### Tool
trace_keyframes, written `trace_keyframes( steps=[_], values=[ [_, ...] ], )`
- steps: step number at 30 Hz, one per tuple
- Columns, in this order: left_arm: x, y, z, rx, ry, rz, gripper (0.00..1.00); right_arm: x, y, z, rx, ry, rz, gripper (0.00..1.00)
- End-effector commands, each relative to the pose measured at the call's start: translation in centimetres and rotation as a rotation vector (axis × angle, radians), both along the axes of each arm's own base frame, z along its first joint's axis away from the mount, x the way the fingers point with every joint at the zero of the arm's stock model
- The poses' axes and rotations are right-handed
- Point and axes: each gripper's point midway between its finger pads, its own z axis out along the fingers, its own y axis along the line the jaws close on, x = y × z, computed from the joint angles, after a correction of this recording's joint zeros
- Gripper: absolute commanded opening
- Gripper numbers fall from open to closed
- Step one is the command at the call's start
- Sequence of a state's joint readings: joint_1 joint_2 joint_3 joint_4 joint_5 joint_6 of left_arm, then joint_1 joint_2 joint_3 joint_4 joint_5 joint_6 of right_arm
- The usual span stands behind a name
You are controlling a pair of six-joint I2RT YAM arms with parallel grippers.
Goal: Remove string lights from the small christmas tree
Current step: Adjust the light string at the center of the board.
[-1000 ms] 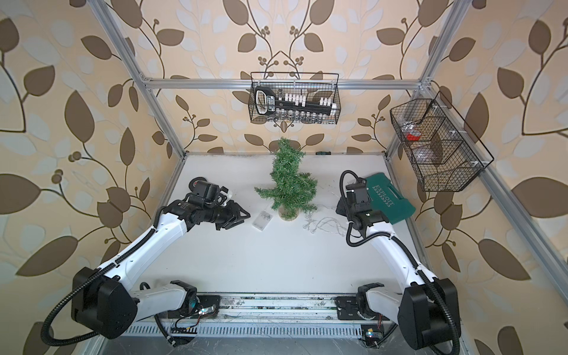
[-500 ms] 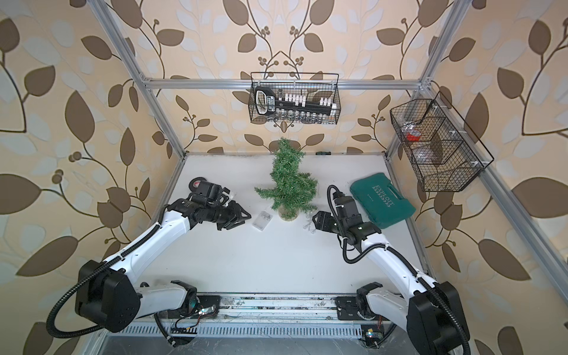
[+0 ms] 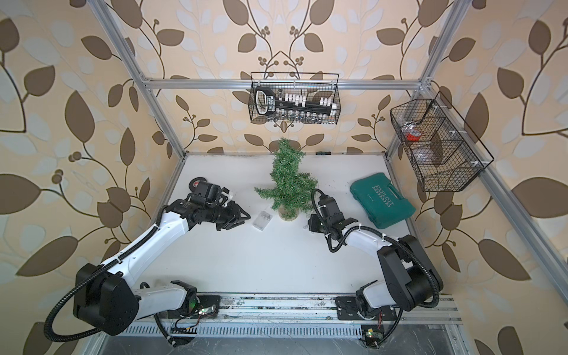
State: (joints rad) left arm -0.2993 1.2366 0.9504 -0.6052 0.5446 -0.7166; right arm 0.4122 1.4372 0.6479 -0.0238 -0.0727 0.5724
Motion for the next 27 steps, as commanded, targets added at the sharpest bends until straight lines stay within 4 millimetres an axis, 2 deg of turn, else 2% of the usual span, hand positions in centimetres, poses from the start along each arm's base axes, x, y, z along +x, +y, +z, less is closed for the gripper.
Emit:
trace_keyframes(
  steps=[1,5,10,13,17,19,21,24,26,27],
  values=[
    [0.5,0.3,1.9,-0.001,-0.059,-0.01,0.36,1.6,-1.5,1.8,-0.076,-0.078,-0.06,0.0],
    [0.6,0.4,1.8,0.01,-0.058,-0.011,0.35,2.4,-4.9,3.9,-0.117,-0.099,-0.139,0.0],
    [0.7,0.4,1.8,0.016,-0.056,-0.015,0.35,3.8,-11.6,6.4,-0.152,-0.108,-0.286,0.0],
    [0.9,0.3,2.0,0.02,-0.057,-0.019,0.34,4.8,-13.9,8.6,-0.147,-0.138,-0.338,0.0],
    [1.2,0.4,2.3,0.025,-0.064,-0.022,0.34,5.7,-14.4,11.0,-0.13,-0.18,-0.336,0.0],
    [1.3,0.4,2.4,0.029,-0.068,-0.024,0.34,5.7,-13.9,10.7,-0.11,-0.159,-0.316,0.0],
    [1.3,0.4,2.4,0.029,-0.069,-0.023,0.34,5.4,-13.3,9.2,-0.084,-0.11,-0.297,0.02],
    [1.2,0.4,2.2,0.028,-0.064,-0.022,0.34,4.6,-12.2,6.4,-0.046,-0.037,-0.252,0.22],
    [1.1,0.5,2.2,0.028,-0.064,-0.022,0.34,4.0,-11.3,5.6,-0.023,-0.028,-0.205,0.35],
    [1.1,0.5,2.1,0.03,-0.064,-0.021,0.34,3.6,-10.9,5.6,-0.025,-0.04,-0.18,0.39]
  ],
)
